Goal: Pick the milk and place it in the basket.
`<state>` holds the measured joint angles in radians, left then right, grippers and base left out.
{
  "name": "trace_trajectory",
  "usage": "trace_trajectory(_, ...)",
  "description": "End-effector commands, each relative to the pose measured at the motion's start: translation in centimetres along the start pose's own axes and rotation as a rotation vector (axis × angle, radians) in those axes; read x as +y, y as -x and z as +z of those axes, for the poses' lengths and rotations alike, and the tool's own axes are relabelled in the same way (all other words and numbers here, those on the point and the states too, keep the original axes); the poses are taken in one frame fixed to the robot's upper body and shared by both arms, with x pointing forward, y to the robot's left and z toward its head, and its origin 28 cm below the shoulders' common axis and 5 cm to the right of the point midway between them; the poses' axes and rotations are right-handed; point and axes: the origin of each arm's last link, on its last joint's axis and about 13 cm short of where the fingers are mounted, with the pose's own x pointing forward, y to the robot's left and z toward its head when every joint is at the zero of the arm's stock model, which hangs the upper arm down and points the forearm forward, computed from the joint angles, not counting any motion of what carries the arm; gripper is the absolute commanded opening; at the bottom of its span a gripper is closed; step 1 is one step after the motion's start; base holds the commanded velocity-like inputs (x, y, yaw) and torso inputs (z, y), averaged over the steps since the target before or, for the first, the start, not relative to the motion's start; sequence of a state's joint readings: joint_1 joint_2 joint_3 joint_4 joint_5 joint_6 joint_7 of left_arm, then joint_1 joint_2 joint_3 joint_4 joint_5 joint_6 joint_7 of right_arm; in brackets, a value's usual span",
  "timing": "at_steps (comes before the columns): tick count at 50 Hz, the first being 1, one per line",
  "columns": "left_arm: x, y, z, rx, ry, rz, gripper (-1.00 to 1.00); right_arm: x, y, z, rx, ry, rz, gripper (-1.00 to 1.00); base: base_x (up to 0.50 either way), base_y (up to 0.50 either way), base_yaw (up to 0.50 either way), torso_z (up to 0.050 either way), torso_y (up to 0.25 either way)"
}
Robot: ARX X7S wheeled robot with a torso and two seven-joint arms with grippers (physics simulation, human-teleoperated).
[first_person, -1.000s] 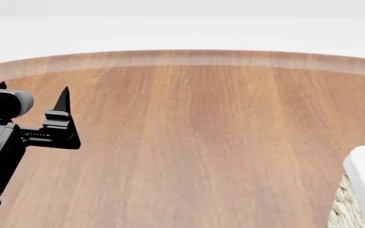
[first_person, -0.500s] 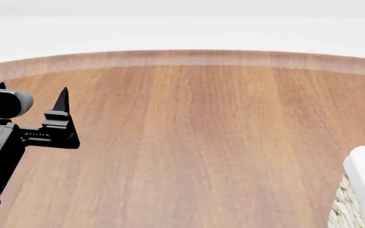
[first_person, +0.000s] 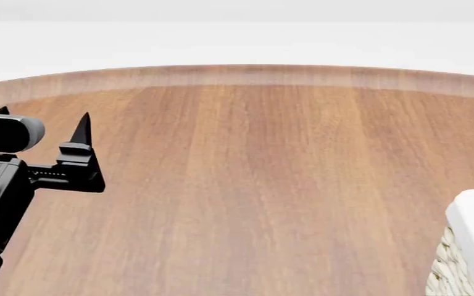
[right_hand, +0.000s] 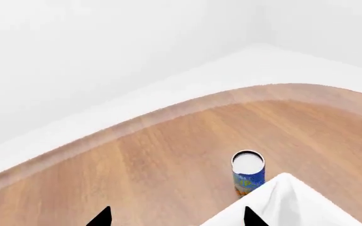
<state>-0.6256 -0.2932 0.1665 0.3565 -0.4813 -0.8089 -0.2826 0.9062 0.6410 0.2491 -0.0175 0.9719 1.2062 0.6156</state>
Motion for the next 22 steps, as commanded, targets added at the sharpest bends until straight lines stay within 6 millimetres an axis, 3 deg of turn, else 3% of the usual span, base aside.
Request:
trace_trajectory(1, -0.2, 0.0, -0.1, 0.003, 0.002, -0.006, 1.0, 6.1, 0.7, -0.4, -0.065, 0.193, 0.26, 1.0, 0.0, 0.0, 0.0, 0.0, 0.0)
trace_trajectory(10, -0.3, 0.0, -0.3, 0.006, 0.002, -0.008, 1.0, 8.5, 1.3, -3.2, -0.148, 0.272, 0.374, 1.0, 0.0, 0.0, 0.0, 0.0, 0.0)
trace_trajectory(22, -0.5, 0.0, -0.2, 0.006, 0.003, -0.011, 1.0, 9.5, 2.1, -4.8, -0.174, 0.316, 0.458, 1.0, 0.0, 0.0, 0.0, 0.0, 0.0)
